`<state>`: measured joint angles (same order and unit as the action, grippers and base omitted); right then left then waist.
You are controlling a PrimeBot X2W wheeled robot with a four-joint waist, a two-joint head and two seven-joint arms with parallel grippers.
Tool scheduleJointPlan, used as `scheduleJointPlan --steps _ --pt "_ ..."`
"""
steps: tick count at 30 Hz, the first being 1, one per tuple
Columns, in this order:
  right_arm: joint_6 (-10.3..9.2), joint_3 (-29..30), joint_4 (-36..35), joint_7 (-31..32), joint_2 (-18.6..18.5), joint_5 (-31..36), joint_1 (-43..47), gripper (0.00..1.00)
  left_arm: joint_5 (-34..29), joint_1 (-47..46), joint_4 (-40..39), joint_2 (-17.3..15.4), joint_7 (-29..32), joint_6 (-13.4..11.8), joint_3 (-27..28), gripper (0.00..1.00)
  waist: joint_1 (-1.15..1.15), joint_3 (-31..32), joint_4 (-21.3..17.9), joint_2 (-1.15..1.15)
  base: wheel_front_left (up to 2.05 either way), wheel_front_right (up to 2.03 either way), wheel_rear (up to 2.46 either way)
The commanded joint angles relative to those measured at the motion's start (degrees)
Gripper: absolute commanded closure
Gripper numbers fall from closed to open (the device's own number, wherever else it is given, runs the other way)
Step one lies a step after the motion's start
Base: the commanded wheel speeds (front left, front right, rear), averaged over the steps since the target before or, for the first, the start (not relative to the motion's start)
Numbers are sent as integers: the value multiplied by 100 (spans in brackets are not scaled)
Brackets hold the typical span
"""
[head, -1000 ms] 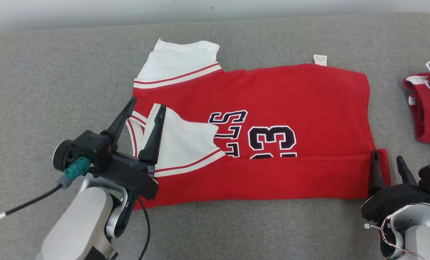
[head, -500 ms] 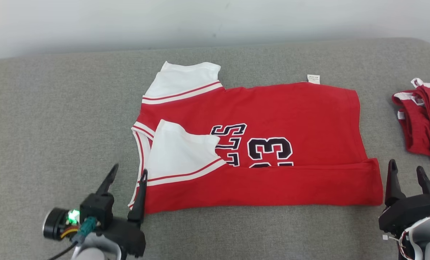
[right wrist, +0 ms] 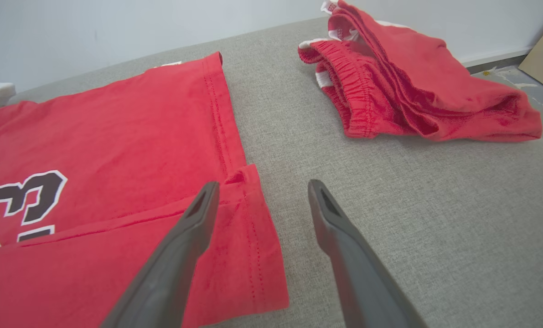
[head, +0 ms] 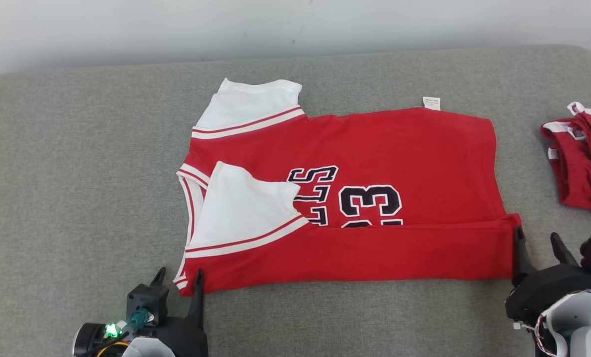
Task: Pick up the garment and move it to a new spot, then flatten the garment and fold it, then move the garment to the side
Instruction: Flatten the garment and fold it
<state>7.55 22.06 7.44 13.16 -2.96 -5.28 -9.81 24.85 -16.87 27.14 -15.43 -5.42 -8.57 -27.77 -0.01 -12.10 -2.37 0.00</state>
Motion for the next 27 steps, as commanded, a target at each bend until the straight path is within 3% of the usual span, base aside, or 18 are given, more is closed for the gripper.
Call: scheduleJointPlan --steps 1,4,5,6,22,23,24,25,27 --pt "-15 -18 21 17 18 69 -28 0 54 -27 51 20 53 -4 -7 0 1 -17 -23 0 0 0 0" --pt "-15 -85 119 87 17 85 -92 0 156 -54 144 75 224 26 -17 62 1 -36 -57 0 0 0 0" --pt "-15 -99 168 112 16 111 -107 0 165 -62 161 72 263 37 -17 91 1 -48 -71 0 0 0 0" --pt "-15 -114 226 159 17 124 -118 0 170 -69 183 78 313 44 -30 100 1 -56 -79 0 0 0 0" --pt "-15 -254 1262 882 29 242 -436 0 417 111 247 46 472 -18 1 100 1 -177 -22 0 0 0 0" --pt "-15 -276 1297 910 30 201 -463 8 445 140 244 54 519 -12 -4 100 1 -174 -15 0 0 0 0" --pt "-15 -319 1324 916 31 172 -482 65 470 170 235 58 548 -1 -5 100 1 -169 -9 0 0 0 0" --pt "-14 -381 1345 958 38 138 -483 100 520 201 229 61 566 24 5 100 1 -159 -4 0 0 0 0" --pt "-7 -441 1343 973 44 72 -453 100 590 281 195 68 622 75 15 100 1 -123 9 0 0 0 0"
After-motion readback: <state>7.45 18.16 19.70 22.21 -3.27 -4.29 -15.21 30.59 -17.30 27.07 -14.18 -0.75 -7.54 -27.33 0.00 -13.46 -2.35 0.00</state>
